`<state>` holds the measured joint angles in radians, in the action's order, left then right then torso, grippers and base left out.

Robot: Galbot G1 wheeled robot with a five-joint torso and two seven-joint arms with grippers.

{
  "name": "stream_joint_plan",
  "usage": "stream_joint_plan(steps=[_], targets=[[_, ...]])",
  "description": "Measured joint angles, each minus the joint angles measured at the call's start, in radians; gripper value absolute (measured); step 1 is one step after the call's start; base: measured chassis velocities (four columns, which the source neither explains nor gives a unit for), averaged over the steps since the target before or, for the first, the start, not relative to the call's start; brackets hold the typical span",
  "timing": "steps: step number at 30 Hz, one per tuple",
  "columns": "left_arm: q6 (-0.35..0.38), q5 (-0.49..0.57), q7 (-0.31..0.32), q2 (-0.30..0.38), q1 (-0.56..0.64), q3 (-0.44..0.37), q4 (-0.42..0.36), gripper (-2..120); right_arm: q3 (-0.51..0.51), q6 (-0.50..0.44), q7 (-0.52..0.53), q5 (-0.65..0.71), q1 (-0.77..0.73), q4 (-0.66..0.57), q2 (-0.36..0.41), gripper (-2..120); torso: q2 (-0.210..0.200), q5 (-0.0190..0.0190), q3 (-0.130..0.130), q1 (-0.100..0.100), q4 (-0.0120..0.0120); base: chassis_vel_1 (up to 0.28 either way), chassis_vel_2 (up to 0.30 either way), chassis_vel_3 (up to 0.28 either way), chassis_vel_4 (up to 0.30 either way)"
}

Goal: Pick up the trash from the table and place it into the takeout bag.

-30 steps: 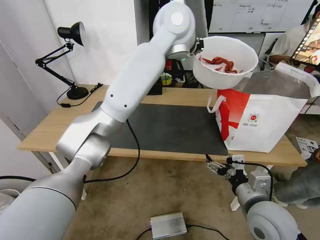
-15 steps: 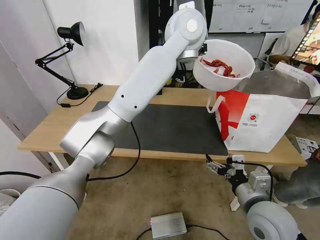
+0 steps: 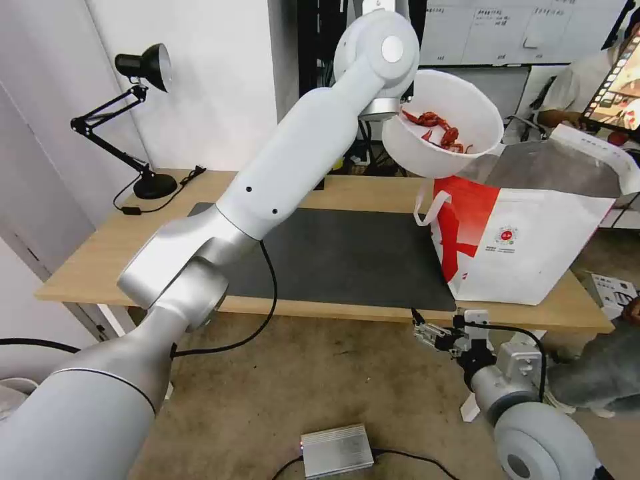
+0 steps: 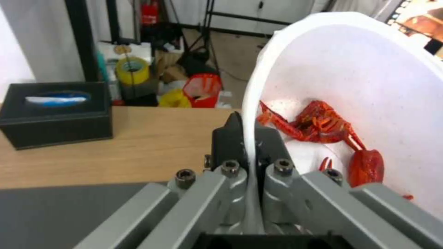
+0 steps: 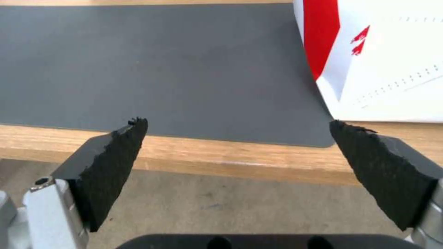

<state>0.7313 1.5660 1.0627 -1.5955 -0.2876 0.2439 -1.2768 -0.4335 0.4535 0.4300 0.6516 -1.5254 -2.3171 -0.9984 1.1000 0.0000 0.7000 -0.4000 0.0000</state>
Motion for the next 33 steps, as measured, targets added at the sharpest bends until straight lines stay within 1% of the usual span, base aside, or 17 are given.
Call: stream_joint_plan(steps=[4,17,24,27,28,30,33], targets=[[-0.003,0.001,-0.015,0.000,0.001,0.011,-0.001,0,0.000,0.000,0.000,0.000,0.000,0.000,0.000,100,0.000,0.0000,0.000,0.000,0.0000,0.000,0.000,0.000,0.000],[-0.009,-0.007,-0.031,0.000,0.006,0.029,0.014,0,0.000,0.000,0.000,0.000,0.000,0.000,0.000,100,0.000,0.0000,0.000,0.000,0.0001,0.000,0.000,0.000,0.000],[-0.018,-0.020,-0.073,-0.001,0.002,0.037,0.018,0,0.000,0.000,0.000,0.000,0.000,0.000,0.000,100,0.000,-0.0001,0.000,0.000,0.0000,0.000,0.000,0.000,0.000],[-0.026,-0.030,-0.112,-0.001,0.002,0.050,0.003,0,0.000,0.000,0.000,0.000,0.000,0.000,0.000,100,0.000,-0.0001,0.000,0.000,0.0000,0.000,0.000,0.000,0.000],[-0.026,-0.030,-0.112,-0.001,0.002,0.050,0.003,0,0.000,0.000,0.000,0.000,0.000,0.000,0.000,100,0.000,-0.0001,0.000,0.000,0.0000,0.000,0.000,0.000,0.000],[-0.027,-0.036,-0.138,-0.001,0.002,0.054,-0.004,0,0.000,0.000,0.000,0.000,0.000,0.000,0.000,100,0.000,0.0000,0.000,0.000,-0.0001,0.000,0.000,0.000,0.000],[-0.037,-0.038,-0.157,-0.001,0.001,0.055,-0.006,0,0.000,0.000,0.000,0.000,0.000,0.000,0.000,100,0.000,0.0000,0.000,0.000,0.0000,0.000,0.000,0.000,0.000]])
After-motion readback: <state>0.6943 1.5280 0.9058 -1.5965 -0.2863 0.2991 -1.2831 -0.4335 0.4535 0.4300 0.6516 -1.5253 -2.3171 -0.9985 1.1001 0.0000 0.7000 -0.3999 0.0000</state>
